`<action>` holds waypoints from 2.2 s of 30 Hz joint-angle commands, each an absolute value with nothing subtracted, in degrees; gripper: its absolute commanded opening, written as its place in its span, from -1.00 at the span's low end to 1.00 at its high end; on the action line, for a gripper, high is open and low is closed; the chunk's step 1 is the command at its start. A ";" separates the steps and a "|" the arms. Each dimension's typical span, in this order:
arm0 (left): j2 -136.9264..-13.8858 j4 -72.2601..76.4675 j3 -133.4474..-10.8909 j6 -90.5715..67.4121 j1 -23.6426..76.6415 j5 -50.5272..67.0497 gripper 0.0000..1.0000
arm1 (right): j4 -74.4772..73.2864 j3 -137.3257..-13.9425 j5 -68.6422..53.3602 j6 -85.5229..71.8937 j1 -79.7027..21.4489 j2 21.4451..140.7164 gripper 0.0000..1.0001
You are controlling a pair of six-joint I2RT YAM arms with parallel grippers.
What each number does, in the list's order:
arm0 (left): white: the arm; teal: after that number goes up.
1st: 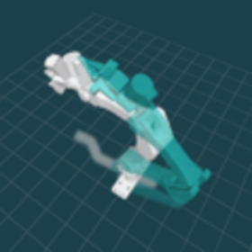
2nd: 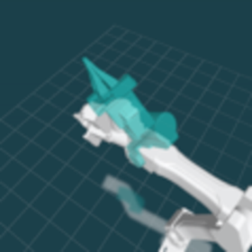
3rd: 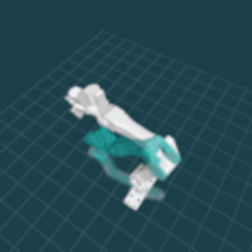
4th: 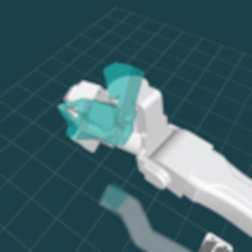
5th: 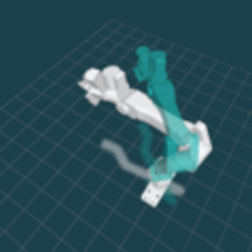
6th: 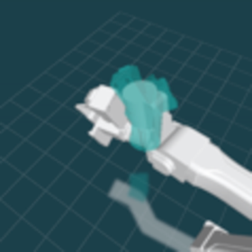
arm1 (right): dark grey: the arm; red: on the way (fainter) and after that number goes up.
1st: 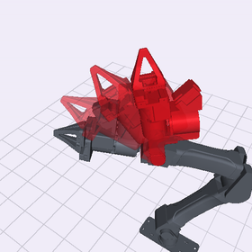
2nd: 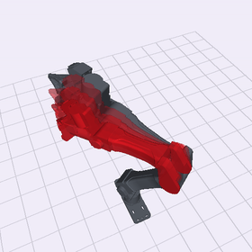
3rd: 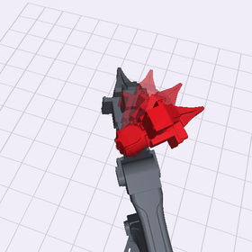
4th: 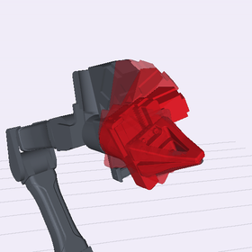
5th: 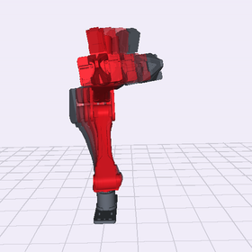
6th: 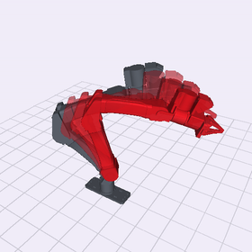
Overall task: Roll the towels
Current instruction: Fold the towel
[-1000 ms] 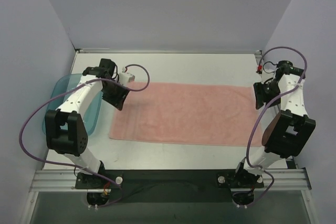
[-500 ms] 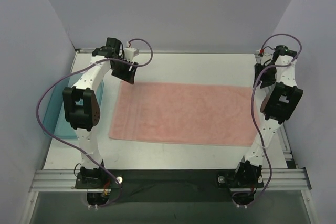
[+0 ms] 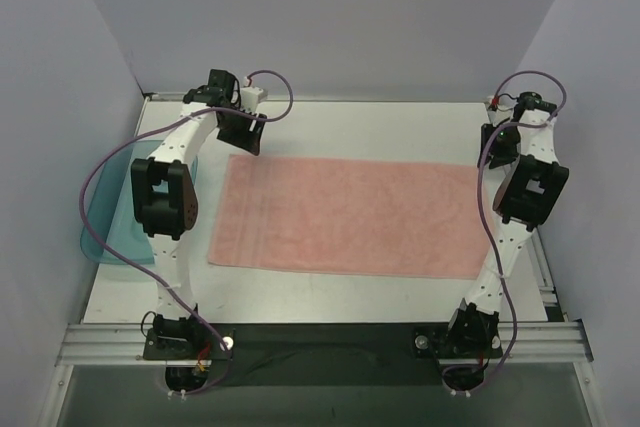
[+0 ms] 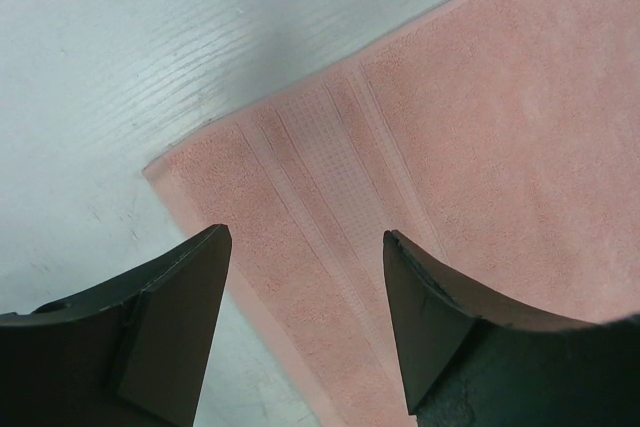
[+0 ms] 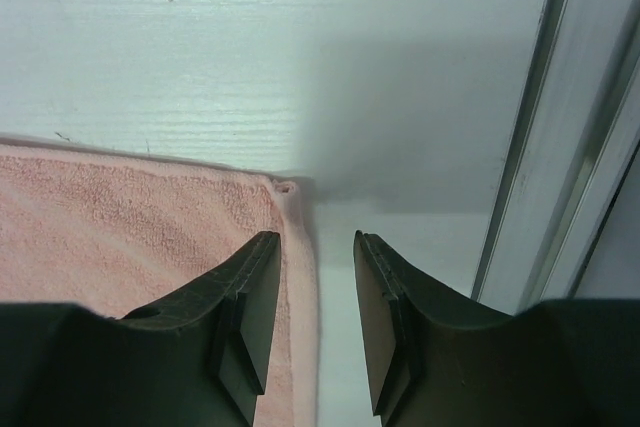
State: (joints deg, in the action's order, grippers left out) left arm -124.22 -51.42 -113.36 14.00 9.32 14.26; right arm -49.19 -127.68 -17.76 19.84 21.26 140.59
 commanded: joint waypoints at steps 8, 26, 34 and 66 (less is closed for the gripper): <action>-124.45 -49.66 -114.08 14.59 8.61 12.74 0.46 | -48.52 -129.02 -17.76 19.86 19.16 143.26 -0.28; -131.66 -50.27 -119.79 15.73 7.82 6.16 0.35 | -47.55 -125.60 -19.33 21.53 18.46 142.30 -1.00; -136.75 -50.10 -125.77 17.22 6.68 1.76 0.18 | -47.64 -124.37 -19.78 21.97 18.11 141.68 -1.00; -143.44 -55.46 -130.08 19.95 5.36 8.09 -0.55 | -47.46 -125.94 -18.11 21.88 18.19 142.91 -1.00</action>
State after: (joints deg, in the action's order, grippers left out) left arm -142.41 -53.67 -127.90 19.94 6.15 6.76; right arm -44.95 -126.13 -18.28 21.71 19.05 142.61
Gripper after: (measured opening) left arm 0.245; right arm 0.093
